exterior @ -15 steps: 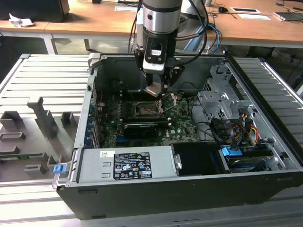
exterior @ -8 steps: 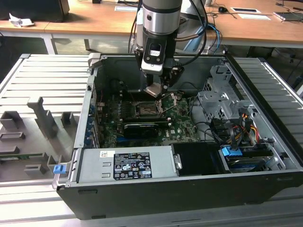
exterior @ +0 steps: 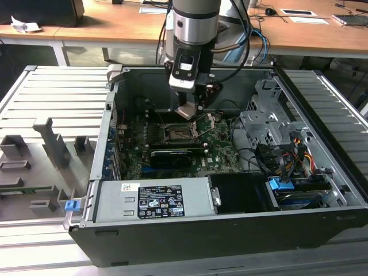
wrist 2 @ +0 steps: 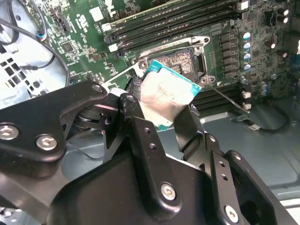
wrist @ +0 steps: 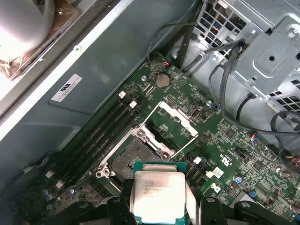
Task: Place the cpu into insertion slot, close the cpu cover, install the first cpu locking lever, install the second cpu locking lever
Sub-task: 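Place the cpu into insertion slot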
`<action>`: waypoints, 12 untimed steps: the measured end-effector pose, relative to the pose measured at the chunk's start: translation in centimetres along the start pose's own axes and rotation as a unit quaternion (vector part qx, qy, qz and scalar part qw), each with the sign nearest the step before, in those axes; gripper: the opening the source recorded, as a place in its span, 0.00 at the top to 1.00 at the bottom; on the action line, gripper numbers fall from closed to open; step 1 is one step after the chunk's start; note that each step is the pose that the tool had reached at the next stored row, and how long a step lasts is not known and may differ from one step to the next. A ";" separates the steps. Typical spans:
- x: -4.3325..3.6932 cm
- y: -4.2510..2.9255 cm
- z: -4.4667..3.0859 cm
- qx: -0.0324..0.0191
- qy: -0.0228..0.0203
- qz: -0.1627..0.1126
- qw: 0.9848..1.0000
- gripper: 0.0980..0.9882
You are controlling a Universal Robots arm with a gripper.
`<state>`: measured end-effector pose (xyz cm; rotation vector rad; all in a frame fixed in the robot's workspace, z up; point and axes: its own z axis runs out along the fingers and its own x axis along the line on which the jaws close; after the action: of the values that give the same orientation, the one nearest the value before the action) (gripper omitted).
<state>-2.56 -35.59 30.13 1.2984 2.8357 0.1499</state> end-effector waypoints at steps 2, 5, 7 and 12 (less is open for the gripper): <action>0.00 -0.01 0.10 0.000 -0.001 0.014 1.000 0.52; -0.01 -0.02 0.27 -0.001 -0.004 0.044 0.999 0.52; -0.01 -0.03 0.36 -0.001 -0.006 0.064 0.998 0.52; -0.02 -0.05 0.53 -0.002 -0.011 0.110 0.994 0.52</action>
<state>-2.56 -35.59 29.60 1.5990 2.6657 0.1452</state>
